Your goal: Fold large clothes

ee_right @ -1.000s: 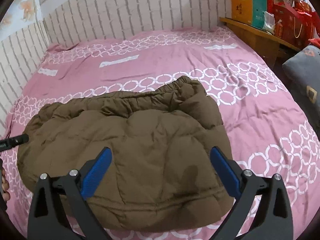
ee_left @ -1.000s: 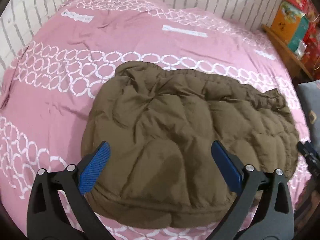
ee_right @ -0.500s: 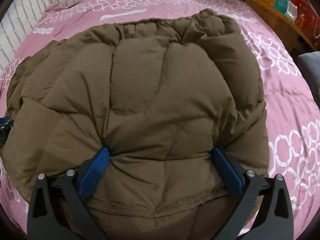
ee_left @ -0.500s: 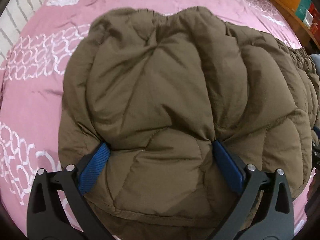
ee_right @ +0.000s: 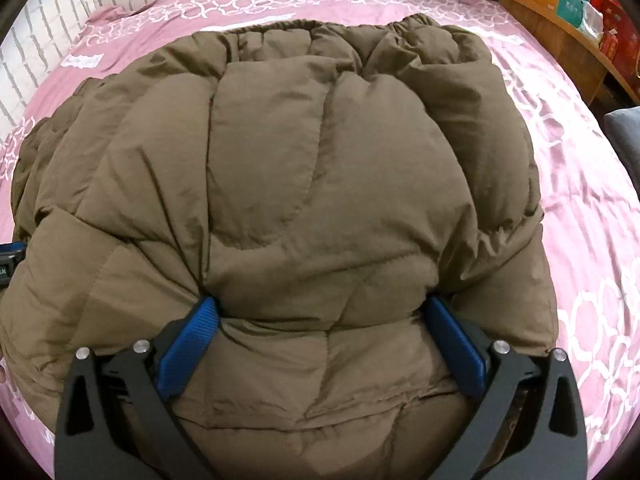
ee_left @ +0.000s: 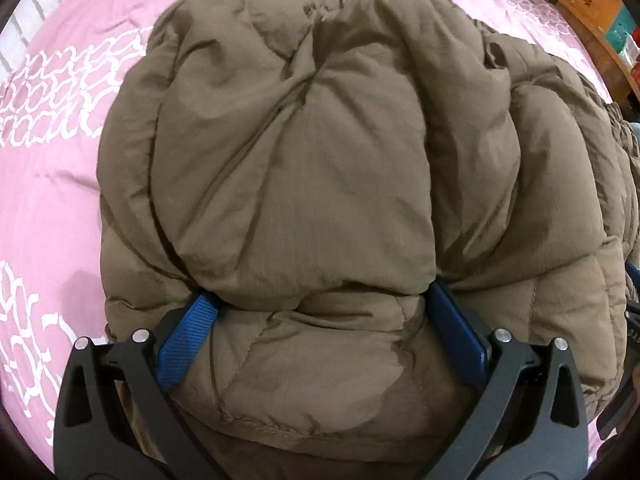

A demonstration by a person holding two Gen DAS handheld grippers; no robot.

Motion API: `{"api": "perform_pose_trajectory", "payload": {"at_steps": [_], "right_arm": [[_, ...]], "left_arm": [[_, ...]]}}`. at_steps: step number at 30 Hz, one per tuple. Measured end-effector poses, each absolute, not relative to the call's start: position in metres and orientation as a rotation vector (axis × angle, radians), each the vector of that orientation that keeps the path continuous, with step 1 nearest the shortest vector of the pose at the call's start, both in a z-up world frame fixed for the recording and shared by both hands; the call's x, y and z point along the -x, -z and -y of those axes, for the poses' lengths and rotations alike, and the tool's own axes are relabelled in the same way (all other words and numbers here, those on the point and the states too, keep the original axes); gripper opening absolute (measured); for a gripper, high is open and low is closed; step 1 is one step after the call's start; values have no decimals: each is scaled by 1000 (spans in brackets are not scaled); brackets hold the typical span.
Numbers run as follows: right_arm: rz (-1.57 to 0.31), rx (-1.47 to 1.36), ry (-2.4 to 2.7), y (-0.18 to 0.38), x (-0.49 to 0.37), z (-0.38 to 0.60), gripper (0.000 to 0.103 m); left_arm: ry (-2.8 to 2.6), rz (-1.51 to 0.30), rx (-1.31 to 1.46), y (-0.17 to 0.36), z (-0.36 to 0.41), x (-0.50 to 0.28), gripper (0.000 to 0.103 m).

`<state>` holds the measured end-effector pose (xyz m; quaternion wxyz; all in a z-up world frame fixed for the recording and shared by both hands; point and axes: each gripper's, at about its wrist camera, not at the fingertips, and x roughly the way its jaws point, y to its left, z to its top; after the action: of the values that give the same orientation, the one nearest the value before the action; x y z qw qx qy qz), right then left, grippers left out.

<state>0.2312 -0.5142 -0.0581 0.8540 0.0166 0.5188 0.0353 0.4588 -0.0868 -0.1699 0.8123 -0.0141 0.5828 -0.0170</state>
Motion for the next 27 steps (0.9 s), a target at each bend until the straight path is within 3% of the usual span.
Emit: {"api": "perform_pose_trajectory", "payload": {"at_steps": [7,15,20,27], "right_arm": [[-1062,-37,-66,56,-225,508,102],[-948,-168,-96,5,-174,515,101],[-959,-15,-125,-7,-138,483,101],[-1019,23,-120,16,-145,478,102]], "left_arm": [[19,-1199,16,171,108,-463,100],[47,-1130,34,119,115,-409,100],[55,-1122,-18,106,138,-380,100],[67,-1160,-37,118,134,-382,100]]}}
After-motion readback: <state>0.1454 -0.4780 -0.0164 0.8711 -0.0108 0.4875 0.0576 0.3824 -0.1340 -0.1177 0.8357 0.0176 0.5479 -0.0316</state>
